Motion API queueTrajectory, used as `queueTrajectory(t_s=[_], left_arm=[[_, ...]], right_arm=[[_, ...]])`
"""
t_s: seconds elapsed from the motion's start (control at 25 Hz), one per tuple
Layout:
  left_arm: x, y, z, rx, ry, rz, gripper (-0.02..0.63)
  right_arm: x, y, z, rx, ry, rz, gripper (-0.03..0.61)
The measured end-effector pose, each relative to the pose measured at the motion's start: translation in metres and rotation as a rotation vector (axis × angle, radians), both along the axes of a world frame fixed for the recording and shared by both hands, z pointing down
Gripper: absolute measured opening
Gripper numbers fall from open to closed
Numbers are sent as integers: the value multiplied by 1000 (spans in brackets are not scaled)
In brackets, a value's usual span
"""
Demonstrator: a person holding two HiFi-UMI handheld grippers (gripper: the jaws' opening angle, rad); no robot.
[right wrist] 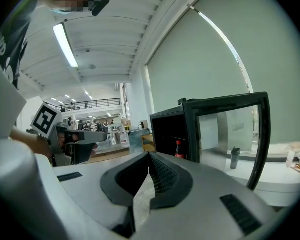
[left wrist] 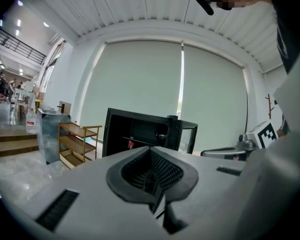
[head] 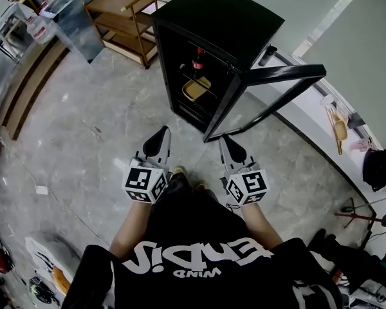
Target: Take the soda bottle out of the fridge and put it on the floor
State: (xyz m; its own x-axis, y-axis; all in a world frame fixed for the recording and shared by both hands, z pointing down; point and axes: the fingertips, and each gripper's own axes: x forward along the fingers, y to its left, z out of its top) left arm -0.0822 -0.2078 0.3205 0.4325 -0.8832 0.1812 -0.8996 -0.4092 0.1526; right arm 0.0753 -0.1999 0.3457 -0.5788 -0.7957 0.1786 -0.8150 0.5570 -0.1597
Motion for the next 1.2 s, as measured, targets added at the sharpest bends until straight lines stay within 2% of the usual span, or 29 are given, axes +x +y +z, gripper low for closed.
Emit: queueTrajectory(t_s=[0.32,0.52,0.84,1.2], left_arm=[[-16,-46,12,-24,-2,75,6],[-22,-59,23,-31,-3,85,7],[-3,-57,39,-30,11,97,6],[14,-64,74,30,26,136,7]], right_arm=[[-16,-34,11,-19,-7,65,25],[-24,-41,22,-31,-27,76,25],[-19,-38,32,-27,-23,76,25],[-17,-36,63,22,-46,76,25]])
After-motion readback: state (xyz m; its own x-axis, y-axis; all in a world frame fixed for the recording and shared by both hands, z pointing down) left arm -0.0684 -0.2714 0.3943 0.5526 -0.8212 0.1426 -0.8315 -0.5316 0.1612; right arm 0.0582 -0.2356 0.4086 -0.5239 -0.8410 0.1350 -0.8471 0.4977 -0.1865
